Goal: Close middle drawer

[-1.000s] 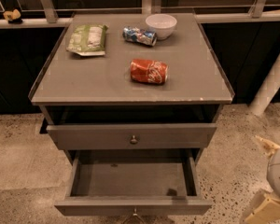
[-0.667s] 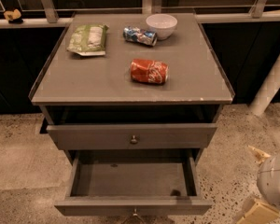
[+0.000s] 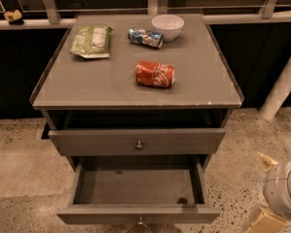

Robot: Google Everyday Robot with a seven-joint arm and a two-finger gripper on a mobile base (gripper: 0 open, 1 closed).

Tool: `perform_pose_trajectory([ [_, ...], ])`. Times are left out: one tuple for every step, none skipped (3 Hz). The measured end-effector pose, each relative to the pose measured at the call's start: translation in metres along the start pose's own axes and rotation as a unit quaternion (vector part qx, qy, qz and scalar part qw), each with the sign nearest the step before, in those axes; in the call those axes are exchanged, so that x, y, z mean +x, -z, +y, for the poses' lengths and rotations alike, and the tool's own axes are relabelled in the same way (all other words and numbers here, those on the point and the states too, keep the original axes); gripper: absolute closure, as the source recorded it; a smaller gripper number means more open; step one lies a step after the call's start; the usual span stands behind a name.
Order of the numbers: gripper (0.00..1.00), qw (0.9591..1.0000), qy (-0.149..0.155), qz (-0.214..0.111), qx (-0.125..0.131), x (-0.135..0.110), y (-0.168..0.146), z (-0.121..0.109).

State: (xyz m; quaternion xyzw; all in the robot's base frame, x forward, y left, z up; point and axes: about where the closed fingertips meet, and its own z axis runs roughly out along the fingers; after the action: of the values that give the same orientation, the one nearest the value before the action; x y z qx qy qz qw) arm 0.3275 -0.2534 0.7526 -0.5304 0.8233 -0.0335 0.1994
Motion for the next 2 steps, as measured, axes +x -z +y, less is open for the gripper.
perform_pose_trajectory([
  [0.0, 0.9992, 0.009, 0.034, 0.017, 0.011, -0.022, 0.002],
  [0.0, 0.9993, -0.002, 0.034, 0.016, 0.035, -0.055, 0.008],
])
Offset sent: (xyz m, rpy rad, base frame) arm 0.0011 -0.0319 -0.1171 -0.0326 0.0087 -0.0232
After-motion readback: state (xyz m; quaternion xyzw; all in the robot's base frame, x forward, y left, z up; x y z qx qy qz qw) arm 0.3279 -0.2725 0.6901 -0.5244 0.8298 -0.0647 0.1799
